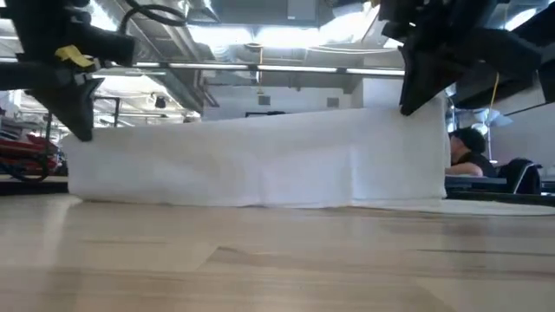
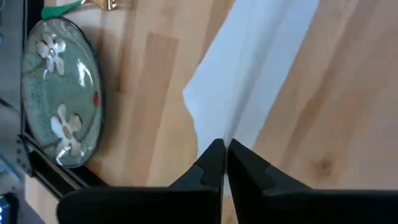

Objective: Set table place
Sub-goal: Fold the white table napkin

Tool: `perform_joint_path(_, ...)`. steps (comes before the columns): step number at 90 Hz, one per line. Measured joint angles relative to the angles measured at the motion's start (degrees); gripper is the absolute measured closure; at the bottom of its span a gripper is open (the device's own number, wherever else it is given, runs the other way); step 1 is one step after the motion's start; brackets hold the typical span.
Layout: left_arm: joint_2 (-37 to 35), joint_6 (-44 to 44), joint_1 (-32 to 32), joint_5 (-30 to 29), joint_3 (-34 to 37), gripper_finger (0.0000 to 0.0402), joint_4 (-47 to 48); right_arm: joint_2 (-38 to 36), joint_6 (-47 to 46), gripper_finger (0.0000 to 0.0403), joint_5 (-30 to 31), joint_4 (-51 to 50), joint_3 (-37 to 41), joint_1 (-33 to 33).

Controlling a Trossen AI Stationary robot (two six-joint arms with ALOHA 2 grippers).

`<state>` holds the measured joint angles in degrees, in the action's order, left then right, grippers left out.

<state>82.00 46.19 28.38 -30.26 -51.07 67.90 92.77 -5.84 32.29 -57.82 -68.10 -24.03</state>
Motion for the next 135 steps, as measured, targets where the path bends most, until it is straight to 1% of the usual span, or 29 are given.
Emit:
perform_joint_path(6,0.0,1.41,0.78,0.0,0.25,0.0401,0.07,0.0,0.01,0.0403,-1.7,1.6,0.0,-0.47)
perform_joint_path(15,0.0,2.83,1.51,0.0,0.64,0.0401,0.01,0.0,-0.38,0.04,-6.26,4.45,0.0,-0.92)
perform_joint_path(25,0.0,3.55,1.75,0.01,0.87,0.0401,0.05,0.1,-0.07,0.0384,-10.43,7.93,0.0,-1.25)
perform_joint_path(34,0.0,3.93,1.77,0.0,0.87,0.0401,0.04,0.13,0.11,0.0354,-12.81,10.31,0.0,-1.52)
perform_joint_path(47,0.0,3.91,1.77,0.0,0.87,0.0401,0.04,0.13,0.33,0.0297,-15.15,12.02,0.0,-1.53)
perform_joint_path(61,0.0,3.92,1.77,0.0,0.87,0.0401,0.02,0.13,0.53,0.0243,-15.45,12.17,0.0,-1.53)
perform_joint_path(72,0.0,3.96,1.77,0.0,0.87,0.0402,0.02,0.13,0.56,0.0219,-15.45,12.26,0.0,-1.51)
perform_joint_path(82,0.0,3.85,1.78,1.04,0.87,0.0402,-0.04,0.14,0.56,0.0216,-15.45,12.26,0.0,-1.51)
perform_joint_path(93,0.0,3.93,2.81,3.15,0.87,0.0402,-0.9,0.15,0.58,0.0226,-15.4,12.1,0.0,-1.51)
perform_joint_path(106,0.0,3.96,4.94,6.97,0.87,0.0402,-5.27,0.15,0.6,0.0238,-14.9,11.01,0.16,-1.49)
perform_joint_path(135,0.02,5.31,9.11,8.03,0.87,0.0402,-16.08,0.17,0.13,0.0242,-14.97,11.4,3.89,-1.45)
